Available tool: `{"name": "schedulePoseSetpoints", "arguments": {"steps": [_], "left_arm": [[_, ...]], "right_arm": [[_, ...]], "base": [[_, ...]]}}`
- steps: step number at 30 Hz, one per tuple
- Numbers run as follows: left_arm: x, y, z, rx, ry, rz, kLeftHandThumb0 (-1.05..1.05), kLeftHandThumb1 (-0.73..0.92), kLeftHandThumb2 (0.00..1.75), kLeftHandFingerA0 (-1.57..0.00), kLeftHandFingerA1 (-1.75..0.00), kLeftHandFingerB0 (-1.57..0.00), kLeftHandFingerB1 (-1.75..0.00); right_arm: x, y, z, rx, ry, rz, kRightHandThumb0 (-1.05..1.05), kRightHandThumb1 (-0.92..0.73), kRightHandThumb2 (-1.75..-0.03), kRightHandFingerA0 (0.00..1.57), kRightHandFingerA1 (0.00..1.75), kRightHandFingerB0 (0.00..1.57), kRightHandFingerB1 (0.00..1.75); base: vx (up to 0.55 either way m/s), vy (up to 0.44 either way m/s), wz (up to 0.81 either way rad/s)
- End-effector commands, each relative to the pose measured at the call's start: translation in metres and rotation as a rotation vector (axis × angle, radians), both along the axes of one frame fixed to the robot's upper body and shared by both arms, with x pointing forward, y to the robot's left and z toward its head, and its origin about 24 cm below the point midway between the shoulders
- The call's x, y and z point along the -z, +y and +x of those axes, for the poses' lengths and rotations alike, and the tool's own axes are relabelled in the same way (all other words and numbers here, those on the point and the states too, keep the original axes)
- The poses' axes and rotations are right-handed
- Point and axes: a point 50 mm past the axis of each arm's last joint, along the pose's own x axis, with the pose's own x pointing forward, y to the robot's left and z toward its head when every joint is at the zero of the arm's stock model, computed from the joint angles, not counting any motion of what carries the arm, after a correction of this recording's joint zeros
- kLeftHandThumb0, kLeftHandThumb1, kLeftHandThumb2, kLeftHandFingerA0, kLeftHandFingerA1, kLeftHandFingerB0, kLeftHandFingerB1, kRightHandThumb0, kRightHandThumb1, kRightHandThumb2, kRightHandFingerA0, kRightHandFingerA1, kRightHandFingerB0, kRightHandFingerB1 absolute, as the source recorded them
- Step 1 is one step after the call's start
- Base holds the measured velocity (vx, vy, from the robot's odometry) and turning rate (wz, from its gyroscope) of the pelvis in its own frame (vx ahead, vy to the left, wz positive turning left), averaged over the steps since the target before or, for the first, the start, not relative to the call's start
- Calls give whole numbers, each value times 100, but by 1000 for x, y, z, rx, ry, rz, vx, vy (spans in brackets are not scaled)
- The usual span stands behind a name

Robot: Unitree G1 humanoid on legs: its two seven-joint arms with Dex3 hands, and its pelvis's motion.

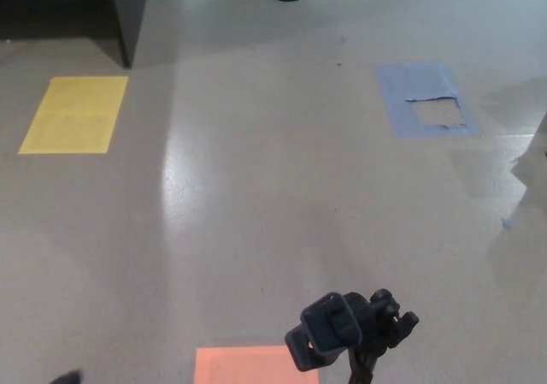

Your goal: A phone stand is kept on the floor and the robot uses both its hands to grab it and uses its left hand to extend the phone stand by pulling it upwards

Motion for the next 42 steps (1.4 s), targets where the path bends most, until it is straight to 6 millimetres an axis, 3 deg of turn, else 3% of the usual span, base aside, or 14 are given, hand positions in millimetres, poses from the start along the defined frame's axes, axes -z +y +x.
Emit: {"name": "schedulePoseSetpoints", "arguments": {"steps": [1, 7, 9, 10, 13, 14, 15, 17, 19, 25, 27, 36, 41, 42], "left_arm": [[-60, -50, 19, 315, -292, -72, -95, 52, 95, -15, -40, -5, -11], [-69, -68, 29, 412, -284, -136, -94, 51, 98, -8, -35, 0, -2], [-68, -72, 30, 438, -281, -96, -105, 74, 63, -18, -30, 0, -5], [-68, -75, 31, 453, -272, -107, -105, 55, 84, -14, -31, 0, -1], [-63, -81, 31, 474, -249, -132, -104, 72, 63, -15, -30, 0, -3], [-59, -83, 30, 466, -236, -147, -94, 52, 100, -13, -34, 0, 0], [-58, -84, 31, 463, -233, -149, -105, 71, 63, -16, -30, 0, -6], [-54, -87, 33, 449, -225, -153, -97, 51, 99, -14, -36, 0, 0], [-51, -90, 34, 440, -213, -165, -105, 71, 64, -17, -30, 0, -8], [-43, -104, 49, 452, -206, -179, -105, 57, 91, -10, -28, 0, 0], [-41, -108, 53, 462, -210, -174, -105, 75, 64, -10, -29, 0, -3], [-31, -112, 119, 363, -168, -186, -93, 55, 100, -14, -22, 0, 0], [-45, -119, 151, 386, -136, -119, -94, 53, 100, -7, -26, 0, -1], [-46, -120, 152, 395, -137, -115, -105, 73, 63, -10, -30, 0, -3]], "right_arm": [[-28, 28, 21, -227, -214, -99, -105, -60, -62, 0, 45, 0, 42], [-30, 35, 32, -226, -217, -121, -105, -60, -62, 0, 49, 0, 42], [-31, 35, 34, -230, -217, -141, -105, -46, -91, 0, 50, 0, 54], [-31, 36, 35, -226, -214, -136, -105, -59, -61, 0, 38, 0, 39], [-30, 38, 36, -230, -207, -134, -105, -58, -63, 0, 40, 0, 35], [-31, 40, 36, -233, -201, -133, -105, -59, -61, 0, 47, 0, 45], [-30, 41, 37, -233, -199, -127, -105, -58, -60, 0, 45, 0, 46], [-30, 43, 39, -236, -198, -103, -105, -57, -60, 0, 41, 0, 45], [-30, 43, 41, -238, -195, -100, -105, -57, -60, 0, 39, 0, 45], [-33, 54, 55, -253, -213, -96, -105, -58, -61, 0, 37, 0, 43], [-35, 55, 59, -255, -227, -98, -105, -57, -61, 0, 35, 0, 42], [-32, 61, 52, -272, -219, -148, -105, -59, -62, 0, 46, 0, 43], [-27, 58, 42, -268, -191, -155, -105, -60, -62, 0, 38, 0, 39], [-27, 57, 42, -267, -191, -156, -105, -60, -62, 0, 36, 0, 39]], "base": [[0, 0, 0], [0, 0, 0], [0, 0, 0], [0, 0, 0], [0, 0, 0], [0, 0, 0], [0, 0, 0], [0, 0, 0], [0, 0, 0], [0, 0, 0], [0, 0, 0], [0, 0, 0], [0, 0, 0], [0, 0, 0]]}}
